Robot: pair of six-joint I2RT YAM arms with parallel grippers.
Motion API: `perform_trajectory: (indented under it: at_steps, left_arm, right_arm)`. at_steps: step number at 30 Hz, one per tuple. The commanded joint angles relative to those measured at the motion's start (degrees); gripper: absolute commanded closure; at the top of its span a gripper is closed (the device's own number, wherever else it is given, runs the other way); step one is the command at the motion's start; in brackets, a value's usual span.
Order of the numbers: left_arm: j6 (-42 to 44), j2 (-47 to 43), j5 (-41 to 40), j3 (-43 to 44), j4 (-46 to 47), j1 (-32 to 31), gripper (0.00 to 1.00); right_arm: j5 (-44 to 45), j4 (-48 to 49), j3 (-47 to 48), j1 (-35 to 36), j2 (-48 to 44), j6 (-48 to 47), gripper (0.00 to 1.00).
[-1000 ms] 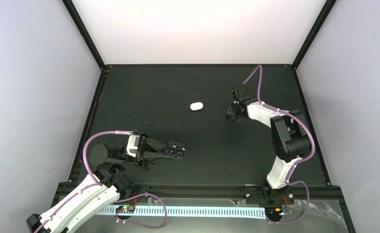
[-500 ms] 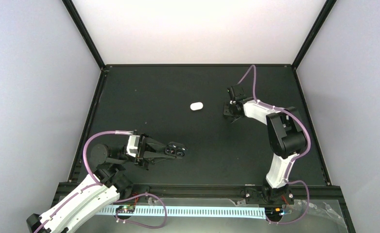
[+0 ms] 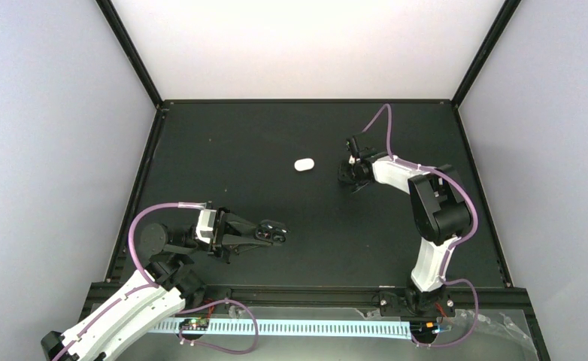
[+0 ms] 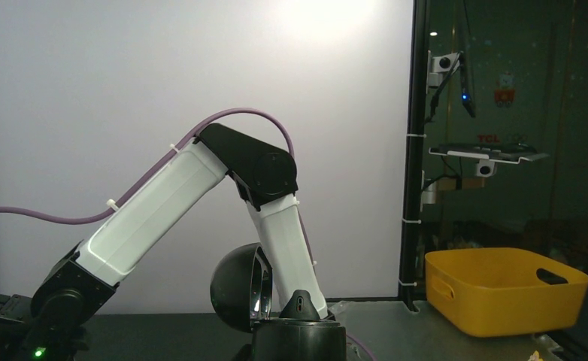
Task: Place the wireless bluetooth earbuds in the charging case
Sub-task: Adjust the earbud at the center of the board.
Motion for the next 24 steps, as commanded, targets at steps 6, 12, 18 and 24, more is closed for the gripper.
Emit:
perform_trajectory:
  at_steps: [6, 12, 18, 24]
  left_arm:
    - [0.7, -0.6, -0.2, 0.2, 0.0, -0.2, 0.98]
    - [0.7, -0.8, -0.2, 0.1, -0.3, -0.3, 0.99]
    - [0.6, -0.6, -0.2, 0.1, 0.0, -0.3, 0.98]
    - [0.8, -1.2, -0.3, 0.2, -0.8, -0.3, 0.98]
  right_arm:
    - [3.1, -2.1, 3.1, 0.5, -0.1, -4.1, 0.76]
    - [6.2, -1.6, 2.7, 2.0, -2.3, -5.9, 0.76]
    - [5.2, -2.3, 3.6, 4.1, -2.0, -7.6, 0.75]
    - [5.2, -2.9, 4.8, 4.1, 0.4, -7.6, 0.75]
